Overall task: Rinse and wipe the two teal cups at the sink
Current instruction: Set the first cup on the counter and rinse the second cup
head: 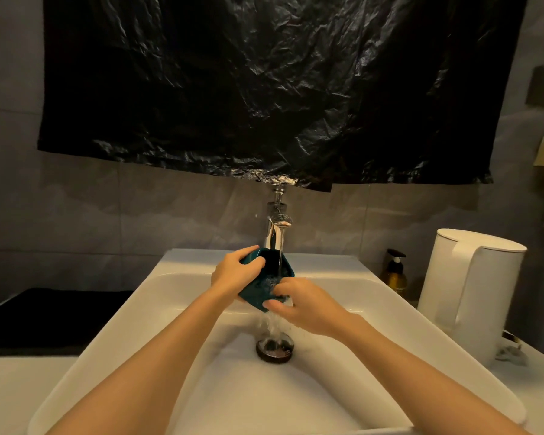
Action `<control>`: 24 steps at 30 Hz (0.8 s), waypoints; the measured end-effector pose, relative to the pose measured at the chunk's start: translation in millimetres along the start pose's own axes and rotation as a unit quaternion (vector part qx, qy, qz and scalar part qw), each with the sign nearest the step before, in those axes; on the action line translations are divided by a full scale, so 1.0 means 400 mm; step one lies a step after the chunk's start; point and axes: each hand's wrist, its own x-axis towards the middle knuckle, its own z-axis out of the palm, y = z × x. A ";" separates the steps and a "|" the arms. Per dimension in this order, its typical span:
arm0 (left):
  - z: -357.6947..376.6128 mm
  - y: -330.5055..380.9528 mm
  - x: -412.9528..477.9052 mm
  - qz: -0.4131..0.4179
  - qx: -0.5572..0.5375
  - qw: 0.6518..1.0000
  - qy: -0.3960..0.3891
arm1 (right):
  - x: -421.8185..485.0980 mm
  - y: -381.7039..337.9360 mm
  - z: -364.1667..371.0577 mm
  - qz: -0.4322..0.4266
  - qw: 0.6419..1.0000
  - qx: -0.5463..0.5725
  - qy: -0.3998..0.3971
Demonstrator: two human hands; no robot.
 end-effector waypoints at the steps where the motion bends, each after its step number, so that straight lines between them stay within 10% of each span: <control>1: -0.003 0.001 0.001 0.018 0.044 0.999 0.016 | 0.000 -0.002 -0.007 0.016 1.000 0.020 0.013; 10: -0.016 0.020 -0.032 0.164 0.272 0.940 0.121 | 0.027 0.041 -0.046 0.181 0.983 -0.025 0.026; 17: -0.024 0.031 -0.046 0.232 0.347 0.900 0.127 | 0.079 0.017 -0.033 0.300 0.920 0.245 0.050; 24: -0.007 0.026 -0.019 0.108 0.184 0.974 0.072 | 0.068 0.014 0.008 0.239 0.879 0.412 0.025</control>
